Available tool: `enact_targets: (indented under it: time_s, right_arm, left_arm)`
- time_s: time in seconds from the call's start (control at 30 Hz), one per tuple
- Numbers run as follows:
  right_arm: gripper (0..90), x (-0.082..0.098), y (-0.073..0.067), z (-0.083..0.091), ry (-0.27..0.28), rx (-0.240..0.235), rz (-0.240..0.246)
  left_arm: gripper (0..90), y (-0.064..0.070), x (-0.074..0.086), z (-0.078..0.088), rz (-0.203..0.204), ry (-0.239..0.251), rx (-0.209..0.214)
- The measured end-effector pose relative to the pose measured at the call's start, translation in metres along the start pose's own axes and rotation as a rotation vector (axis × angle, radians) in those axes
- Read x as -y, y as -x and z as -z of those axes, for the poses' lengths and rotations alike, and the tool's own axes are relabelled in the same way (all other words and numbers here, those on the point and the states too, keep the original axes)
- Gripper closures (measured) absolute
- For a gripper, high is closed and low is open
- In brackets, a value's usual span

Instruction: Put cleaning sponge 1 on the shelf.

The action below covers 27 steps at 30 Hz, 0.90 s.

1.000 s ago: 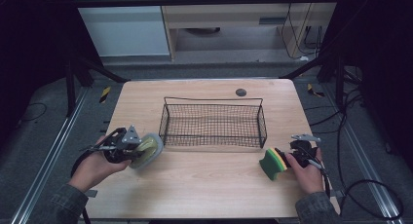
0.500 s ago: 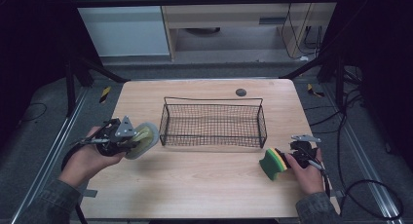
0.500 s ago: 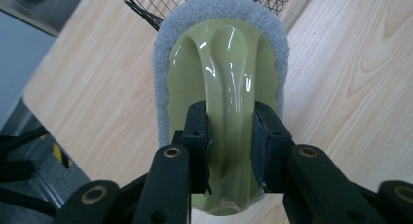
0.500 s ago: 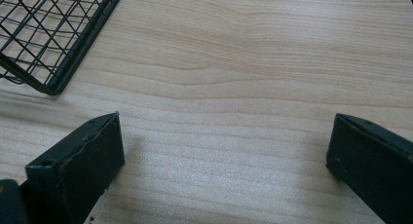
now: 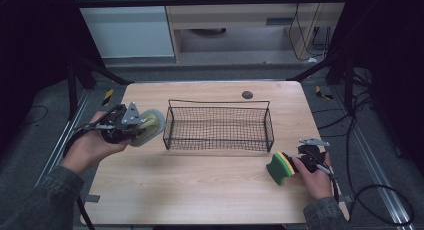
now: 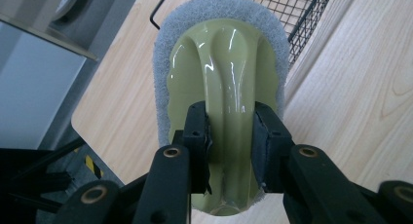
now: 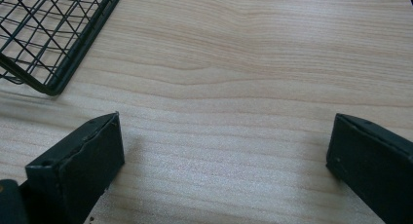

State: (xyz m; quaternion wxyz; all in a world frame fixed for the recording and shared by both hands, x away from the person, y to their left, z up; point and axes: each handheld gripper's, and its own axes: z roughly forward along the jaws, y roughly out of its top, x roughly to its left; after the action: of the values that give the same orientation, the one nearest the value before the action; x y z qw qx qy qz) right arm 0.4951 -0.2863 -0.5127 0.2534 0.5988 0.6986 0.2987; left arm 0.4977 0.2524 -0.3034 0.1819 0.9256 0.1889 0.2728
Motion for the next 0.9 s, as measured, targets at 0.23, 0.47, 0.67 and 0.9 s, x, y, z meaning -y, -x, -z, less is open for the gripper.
enact_targets:
  time_s: [0.23,0.47,0.67,0.9]
  right_arm:
    - [0.5,0.000,0.000,0.000,0.001,0.000,0.003]
    - [0.4,0.000,0.001,0.000,-0.001,-0.001,0.006]
    - [0.4,0.000,0.000,0.000,-0.001,-0.003,0.005]
    - [0.4,0.000,0.001,0.000,0.002,-0.002,0.008]
  left_arm:
    - [70.4,-0.012,-0.018,-0.011,-0.035,0.003,-0.014]
    - [70.4,-0.020,-0.032,-0.023,-0.062,0.009,-0.017]
    - [70.4,-0.023,-0.043,-0.029,-0.088,0.017,-0.017]
    - [70.4,-0.020,-0.057,-0.032,-0.129,0.019,-0.027]
